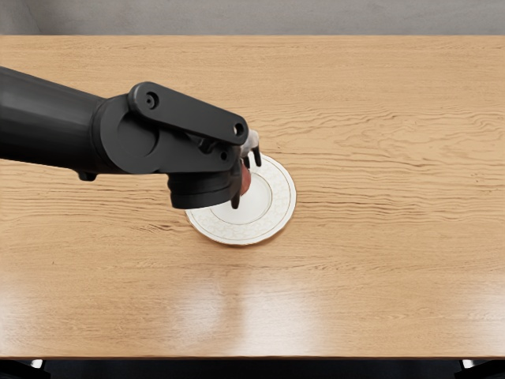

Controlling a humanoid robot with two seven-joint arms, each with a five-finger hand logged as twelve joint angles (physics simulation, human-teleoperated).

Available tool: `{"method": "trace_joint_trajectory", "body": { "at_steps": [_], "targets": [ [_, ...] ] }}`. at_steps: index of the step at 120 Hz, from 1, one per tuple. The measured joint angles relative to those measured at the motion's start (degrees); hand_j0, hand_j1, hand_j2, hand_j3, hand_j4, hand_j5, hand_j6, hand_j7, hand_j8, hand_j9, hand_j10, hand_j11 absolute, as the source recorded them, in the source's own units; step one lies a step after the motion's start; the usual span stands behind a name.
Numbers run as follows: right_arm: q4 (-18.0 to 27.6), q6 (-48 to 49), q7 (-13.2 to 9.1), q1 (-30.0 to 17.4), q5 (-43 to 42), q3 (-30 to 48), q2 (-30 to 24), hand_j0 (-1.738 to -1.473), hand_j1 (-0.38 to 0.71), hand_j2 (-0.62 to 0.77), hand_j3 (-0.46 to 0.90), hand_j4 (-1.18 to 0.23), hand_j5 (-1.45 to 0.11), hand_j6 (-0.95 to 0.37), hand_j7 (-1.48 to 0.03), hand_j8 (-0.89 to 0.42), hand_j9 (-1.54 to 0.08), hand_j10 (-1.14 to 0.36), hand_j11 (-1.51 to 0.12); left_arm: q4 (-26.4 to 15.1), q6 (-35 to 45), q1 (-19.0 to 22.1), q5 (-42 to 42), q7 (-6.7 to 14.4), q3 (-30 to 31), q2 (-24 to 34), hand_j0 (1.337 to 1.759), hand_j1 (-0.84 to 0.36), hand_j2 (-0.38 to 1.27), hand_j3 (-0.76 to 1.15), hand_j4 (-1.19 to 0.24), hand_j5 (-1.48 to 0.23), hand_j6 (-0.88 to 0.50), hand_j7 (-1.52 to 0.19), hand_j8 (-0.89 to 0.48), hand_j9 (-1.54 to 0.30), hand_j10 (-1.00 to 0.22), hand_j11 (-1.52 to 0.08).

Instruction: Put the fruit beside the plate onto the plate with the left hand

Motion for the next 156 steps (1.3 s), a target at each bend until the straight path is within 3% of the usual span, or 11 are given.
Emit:
{"method": "trace_joint_trajectory", "body": {
  "at_steps": [26, 62, 68, 76, 86, 93, 101, 115, 120, 144, 156],
  "targets": [
    [0.00, 0.00, 0.00, -0.01, 0.00, 0.00, 0.00, -1.658, -0.31, -0.01, 0.00, -0.04, -0.05, -0.04, -0.05, -0.04, -0.05, -0.04, -0.05, -0.10, 0.17, -0.23, -0.39, 0.00, -0.36, 0.00, 1.658, 0.00, 0.06, 0.00, -0.30, -0.39, -0.30, -0.39, -0.30, -0.39, -0.32, -0.39],
    [0.00, 0.00, 0.00, -0.01, 0.00, 0.00, 0.00, -1.658, -0.31, -0.01, 0.00, -0.04, -0.05, -0.04, -0.05, -0.04, -0.05, -0.04, -0.05, 1.30, 0.38, -0.82, -0.44, 0.00, -3.01, 0.00, 1.658, 0.04, 0.05, 0.00, -0.26, -0.34, -0.26, -0.34, -0.26, -0.34, -0.26, -0.34],
    [0.00, 0.00, 0.00, -0.01, 0.00, 0.00, 0.00, -1.658, -0.31, -0.01, 0.00, -0.04, -0.05, -0.04, -0.05, -0.04, -0.05, -0.04, -0.05, 1.10, -0.33, -0.45, -0.17, -0.31, -4.37, 2.26, 1.658, 0.05, 0.05, 0.00, -0.26, -0.33, -0.26, -0.33, -0.26, -0.33, -0.26, -0.33],
    [0.00, 0.00, 0.00, -0.01, 0.00, 0.01, 0.00, -1.658, -0.31, -0.01, 0.00, -0.04, -0.05, -0.04, -0.05, -0.04, -0.05, -0.04, -0.05, 0.90, -2.95, 0.29, 0.09, -2.91, -6.22, 8.62, 1.658, 0.05, 0.05, 0.00, -0.25, -0.33, -0.25, -0.33, -0.25, -0.33, -0.26, -0.33],
    [0.00, 0.00, 0.00, -0.01, 0.00, 0.02, 0.00, -1.658, -0.31, -0.01, 0.00, -0.04, -0.05, -0.04, -0.05, -0.04, -0.05, -0.04, -0.05, 0.87, -8.42, 2.55, 0.71, -8.98, -8.58, 16.61, 1.658, 0.05, 0.05, 0.00, -0.25, -0.33, -0.25, -0.32, -0.25, -0.32, -0.25, -0.32],
    [0.00, 0.00, 0.00, 0.00, 0.00, 0.01, 0.00, -1.658, -0.31, -0.01, 0.00, -0.04, -0.05, -0.04, -0.05, -0.04, -0.05, -0.04, -0.05, 0.96, -13.29, 8.73, 3.00, -13.18, -11.71, 23.85, 1.658, 0.05, 0.05, 0.00, -0.25, -0.32, -0.25, -0.32, -0.25, -0.32, -0.25, -0.32],
    [0.00, 0.00, 0.00, 0.00, 0.00, 0.02, 0.00, -1.658, -0.31, -0.01, 0.00, -0.04, -0.05, -0.04, -0.05, -0.04, -0.05, -0.04, -0.05, 1.05, -20.62, 13.40, 5.90, -16.09, -16.67, 28.87, 1.658, 0.05, 0.05, 0.00, -0.25, -0.32, -0.25, -0.32, -0.25, -0.32, -0.25, -0.32],
    [0.00, 0.00, 0.00, 0.01, 0.00, 0.01, 0.00, -1.658, -0.31, -0.01, 0.00, -0.04, -0.05, -0.04, -0.05, -0.04, -0.05, -0.04, -0.05, 3.97, -34.02, 31.68, 14.90, -18.29, -31.18, 31.04, 1.658, 0.05, 0.05, 0.00, -0.25, -0.32, -0.25, -0.32, -0.25, -0.32, -0.25, -0.32],
    [0.00, 0.00, 0.00, 0.01, 0.00, 0.01, 0.00, -1.658, -0.31, -0.01, 0.00, -0.04, -0.05, -0.04, -0.05, -0.04, -0.05, -0.04, -0.05, 5.31, -38.17, 34.25, 17.21, -19.39, -35.70, 32.86, 1.658, 0.05, 0.05, 0.00, -0.25, -0.32, -0.25, -0.32, -0.25, -0.32, -0.25, -0.32],
    [0.00, 0.00, 0.00, 0.00, 0.00, 0.00, 0.00, -1.658, -0.31, -0.01, 0.00, -0.04, -0.05, -0.04, -0.05, -0.04, -0.05, -0.04, -0.05, 7.94, -50.59, 43.10, 21.59, -30.42, -47.26, 41.14, 1.658, 0.06, 0.05, 0.00, -0.25, -0.32, -0.25, -0.32, -0.25, -0.32, -0.25, -0.32],
    [0.00, 0.00, 0.00, 0.01, 0.00, 0.00, 0.00, -1.658, -0.31, -0.01, 0.00, -0.04, -0.05, -0.04, -0.05, -0.04, -0.05, -0.04, -0.05, 9.30, -52.52, 51.95, 22.06, -34.60, -54.56, 43.43, 1.658, 0.06, 0.05, 0.00, -0.25, -0.32, -0.25, -0.32, -0.25, -0.32, -0.25, -0.32]
  ]
}}
